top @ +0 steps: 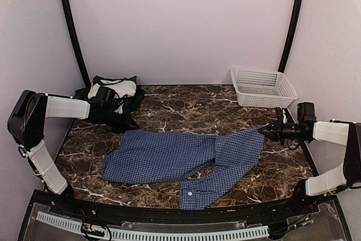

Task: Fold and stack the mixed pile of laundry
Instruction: Pick up the crumpled shirt from the center of the board.

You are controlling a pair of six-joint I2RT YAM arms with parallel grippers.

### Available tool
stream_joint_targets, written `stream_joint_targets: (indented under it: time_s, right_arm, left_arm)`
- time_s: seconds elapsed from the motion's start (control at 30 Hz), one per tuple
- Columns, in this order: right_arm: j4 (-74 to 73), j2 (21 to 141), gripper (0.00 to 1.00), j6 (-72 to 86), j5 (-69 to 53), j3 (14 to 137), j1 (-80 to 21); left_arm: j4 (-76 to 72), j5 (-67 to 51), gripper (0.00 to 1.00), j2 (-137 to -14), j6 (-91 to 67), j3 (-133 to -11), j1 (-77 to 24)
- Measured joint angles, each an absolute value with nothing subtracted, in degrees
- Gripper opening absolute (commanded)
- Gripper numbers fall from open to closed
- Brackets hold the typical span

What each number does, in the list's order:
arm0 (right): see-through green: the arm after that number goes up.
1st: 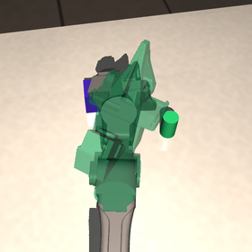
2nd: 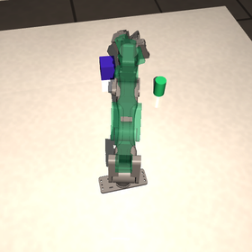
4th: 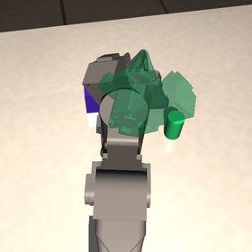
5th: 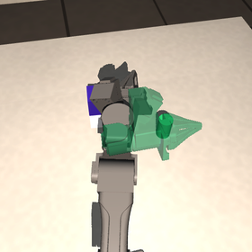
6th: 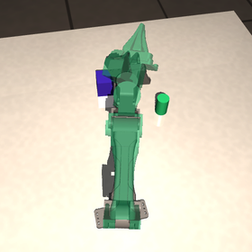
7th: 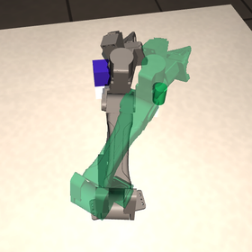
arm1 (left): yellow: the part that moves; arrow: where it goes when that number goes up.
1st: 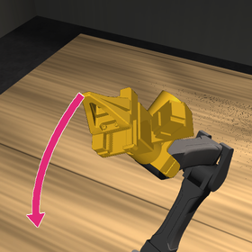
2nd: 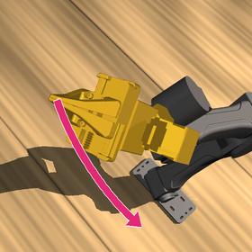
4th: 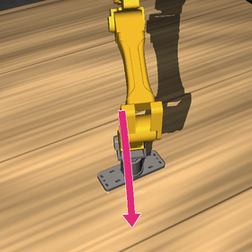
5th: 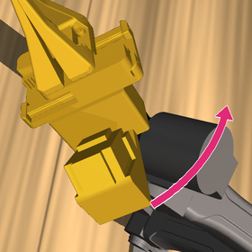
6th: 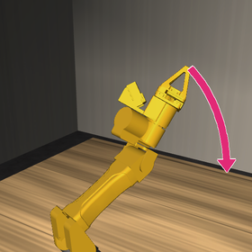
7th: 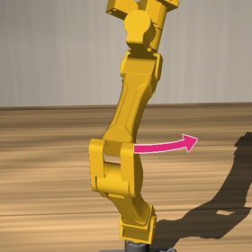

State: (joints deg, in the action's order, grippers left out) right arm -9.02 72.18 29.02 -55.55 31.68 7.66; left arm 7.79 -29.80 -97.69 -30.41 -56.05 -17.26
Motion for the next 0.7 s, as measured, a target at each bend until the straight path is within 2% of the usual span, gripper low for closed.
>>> stream_joint_targets:
  time_s: [0.17,0.4,0.7]
  right_arm:
    - [-8.58,72.18,0.0,29.52,-55.48,31.75,7.68]
    - [-8.12,72.23,0.0,30.85,-55.61,34.26,9.52]
    - [-6.83,67.4,0.0,32.36,-58.87,37.98,10.02]
  left_arm:
    - [6.79,-30.92,0.0,-93.95,-29.58,-56.03,-17.26]
    - [7.88,-29.56,0.0,-76.07,-25.36,-54.92,-19.2]
    - [11.88,-23.62,0.0,-63.61,-21.15,-50.96,-24.03]
